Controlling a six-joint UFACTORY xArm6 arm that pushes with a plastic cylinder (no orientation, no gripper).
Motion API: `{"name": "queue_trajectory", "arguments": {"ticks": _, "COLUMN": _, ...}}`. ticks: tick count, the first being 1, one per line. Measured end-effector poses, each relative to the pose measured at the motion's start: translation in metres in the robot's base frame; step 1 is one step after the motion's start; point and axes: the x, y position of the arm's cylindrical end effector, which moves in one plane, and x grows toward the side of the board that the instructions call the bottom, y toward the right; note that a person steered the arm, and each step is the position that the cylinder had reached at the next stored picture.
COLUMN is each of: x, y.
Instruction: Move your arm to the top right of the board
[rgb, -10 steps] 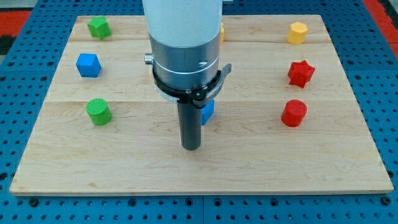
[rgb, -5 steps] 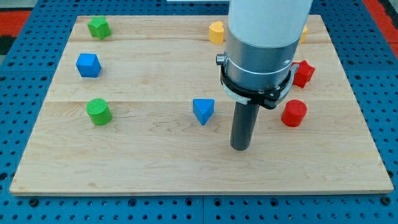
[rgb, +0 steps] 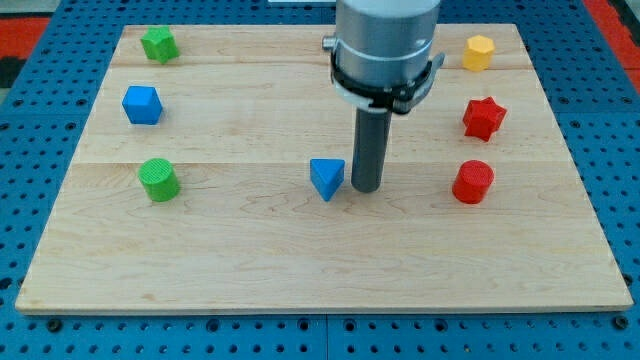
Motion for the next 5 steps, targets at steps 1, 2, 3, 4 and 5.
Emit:
{"name": "queue_trajectory", "arguments": {"ticks": 1, "x": -0.04, "y": 0.0}}
{"name": "queue_trajectory", "arguments": {"ticks": 2, "x": -0.087, "y": 0.011}}
{"name": "queue_trajectory", "arguments": {"ticks": 3, "x": -0.13, "y": 0.064}}
{"name": "queue_trajectory", "arguments": {"ticks": 4, "x": -0.152, "y": 0.169}}
{"name": "queue_trajectory", "arguments": {"ticks": 5, "x": -0.175, "y": 0.231}}
